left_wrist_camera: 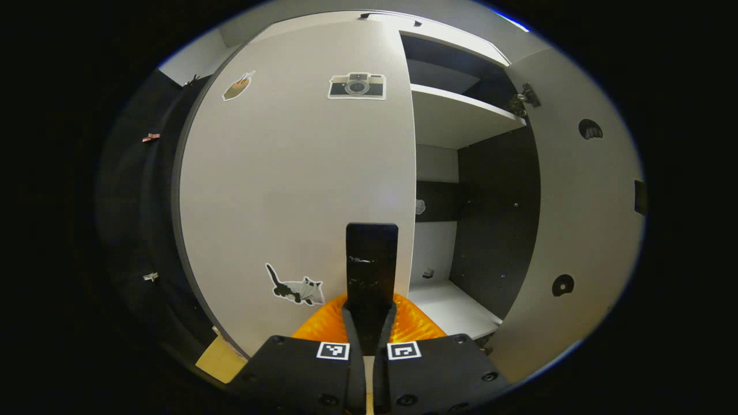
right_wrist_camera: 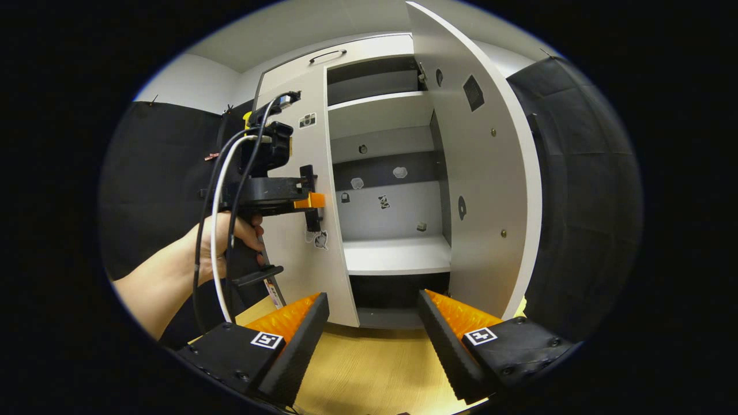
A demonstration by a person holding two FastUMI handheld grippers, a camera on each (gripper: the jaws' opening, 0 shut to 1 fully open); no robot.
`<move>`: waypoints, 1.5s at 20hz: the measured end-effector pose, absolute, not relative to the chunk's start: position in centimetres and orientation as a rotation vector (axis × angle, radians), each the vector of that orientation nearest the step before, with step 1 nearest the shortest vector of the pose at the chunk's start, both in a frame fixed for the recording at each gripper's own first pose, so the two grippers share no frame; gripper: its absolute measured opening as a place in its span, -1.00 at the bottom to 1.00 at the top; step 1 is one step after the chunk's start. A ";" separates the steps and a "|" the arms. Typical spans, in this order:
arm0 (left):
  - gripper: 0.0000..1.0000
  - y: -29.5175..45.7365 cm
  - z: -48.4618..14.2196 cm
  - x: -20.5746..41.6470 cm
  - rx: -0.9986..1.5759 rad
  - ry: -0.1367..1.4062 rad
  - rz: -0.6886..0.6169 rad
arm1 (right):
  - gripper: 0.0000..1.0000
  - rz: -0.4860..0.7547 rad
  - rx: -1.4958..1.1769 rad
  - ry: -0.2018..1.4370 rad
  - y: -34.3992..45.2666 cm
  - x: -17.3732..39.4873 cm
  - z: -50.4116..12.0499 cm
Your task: Open the right door of the double-door shoe cabinet with the right hand, and open the left door with the left hand.
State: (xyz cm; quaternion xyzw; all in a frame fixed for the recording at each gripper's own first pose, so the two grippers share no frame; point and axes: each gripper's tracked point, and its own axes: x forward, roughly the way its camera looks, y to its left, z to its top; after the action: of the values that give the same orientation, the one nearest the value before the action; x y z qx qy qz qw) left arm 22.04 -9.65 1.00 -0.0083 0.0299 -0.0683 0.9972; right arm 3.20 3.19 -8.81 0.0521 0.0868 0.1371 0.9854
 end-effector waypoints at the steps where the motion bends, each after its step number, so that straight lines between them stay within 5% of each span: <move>1: -0.80 -9.5 1.1 21.3 -0.022 0.057 -0.145 | 0.97 0.276 0.104 0.180 3.3 3.2 -8.9; 20: -0.82 -0.2 1.0 8.0 -0.049 0.061 -0.180 | 0.96 0.001 0.074 0.117 2.9 -3.0 -5.0; 30: -0.89 12.9 1.0 5.0 0.024 0.056 0.029 | 0.96 0.031 0.076 0.133 6.6 -4.3 -5.6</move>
State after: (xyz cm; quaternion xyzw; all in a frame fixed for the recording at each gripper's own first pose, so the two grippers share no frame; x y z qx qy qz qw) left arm 4.99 12.94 1.02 0.0119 0.0282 0.0146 0.9994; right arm -4.25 6.57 -5.57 0.0379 0.0666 0.0154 0.9969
